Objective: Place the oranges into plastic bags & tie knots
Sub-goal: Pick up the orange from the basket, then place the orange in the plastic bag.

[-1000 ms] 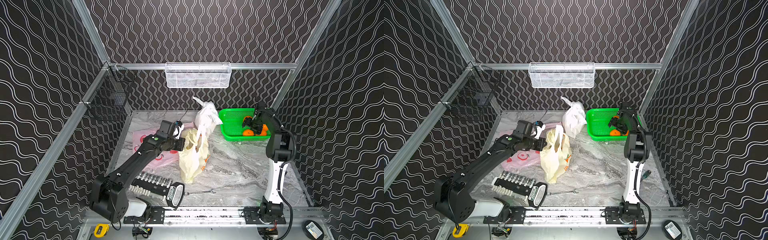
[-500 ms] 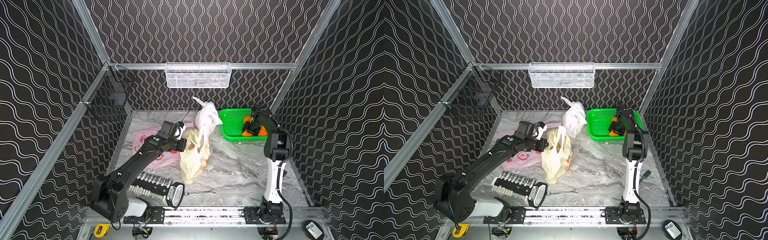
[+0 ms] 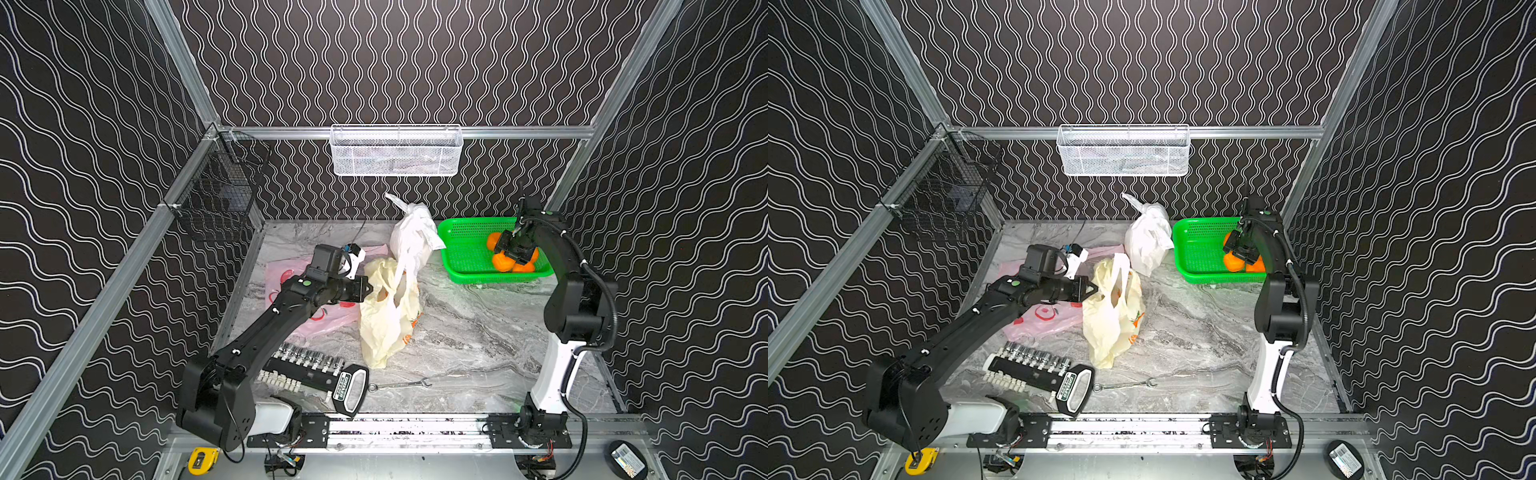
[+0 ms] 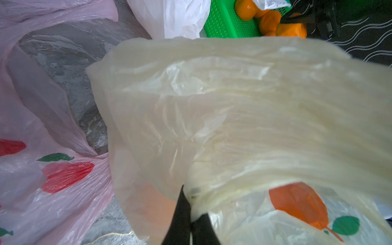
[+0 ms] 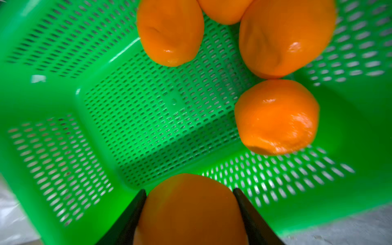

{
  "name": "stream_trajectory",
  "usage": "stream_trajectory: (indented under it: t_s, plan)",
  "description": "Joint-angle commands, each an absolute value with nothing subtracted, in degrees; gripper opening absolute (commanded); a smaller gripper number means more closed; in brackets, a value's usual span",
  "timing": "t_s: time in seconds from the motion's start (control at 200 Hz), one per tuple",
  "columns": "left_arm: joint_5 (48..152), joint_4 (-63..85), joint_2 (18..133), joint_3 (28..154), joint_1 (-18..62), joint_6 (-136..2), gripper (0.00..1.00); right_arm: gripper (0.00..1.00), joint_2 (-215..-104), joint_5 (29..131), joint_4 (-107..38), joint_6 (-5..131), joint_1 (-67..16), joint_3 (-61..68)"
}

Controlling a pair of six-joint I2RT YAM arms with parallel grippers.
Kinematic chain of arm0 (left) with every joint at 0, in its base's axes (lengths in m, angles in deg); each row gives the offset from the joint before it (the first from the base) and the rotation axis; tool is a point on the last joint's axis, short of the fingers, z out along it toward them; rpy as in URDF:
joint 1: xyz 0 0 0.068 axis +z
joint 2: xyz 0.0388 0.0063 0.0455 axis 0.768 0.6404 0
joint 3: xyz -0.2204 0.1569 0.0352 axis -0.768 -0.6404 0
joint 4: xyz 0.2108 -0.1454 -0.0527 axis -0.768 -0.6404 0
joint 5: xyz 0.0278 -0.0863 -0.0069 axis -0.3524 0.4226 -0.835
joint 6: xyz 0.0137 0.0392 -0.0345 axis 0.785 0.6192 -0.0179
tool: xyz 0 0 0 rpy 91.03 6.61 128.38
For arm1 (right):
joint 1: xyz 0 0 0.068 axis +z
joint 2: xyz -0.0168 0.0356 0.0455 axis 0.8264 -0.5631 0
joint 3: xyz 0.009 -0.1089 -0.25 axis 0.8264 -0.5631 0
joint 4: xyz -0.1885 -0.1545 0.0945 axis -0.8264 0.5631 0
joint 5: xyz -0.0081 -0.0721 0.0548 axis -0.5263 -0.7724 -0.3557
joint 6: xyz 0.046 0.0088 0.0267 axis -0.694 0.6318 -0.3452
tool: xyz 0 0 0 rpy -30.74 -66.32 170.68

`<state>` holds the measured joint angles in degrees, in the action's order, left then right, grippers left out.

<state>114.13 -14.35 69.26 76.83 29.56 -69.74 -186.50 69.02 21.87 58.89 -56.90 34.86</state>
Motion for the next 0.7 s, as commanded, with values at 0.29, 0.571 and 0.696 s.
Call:
stream_trajectory:
  t_s: [0.29, 0.571, 0.696]
  plan:
    - [123.62, -5.21, 69.60, 74.86, 32.60, -75.26, 0.00, 0.43, -155.80, 88.19, 6.77, 53.99, -35.23, 15.52]
    - [125.80, -4.84, 70.40, 75.60, 32.78, -74.44, 0.00, 0.43, -156.74, 94.97, -5.40, 49.88, -20.23, 12.10]
    - [126.86, -4.39, 69.91, 75.38, 32.84, -73.97, 0.00, 0.43, -160.87, 97.58, -8.12, 49.84, -18.03, 14.43]
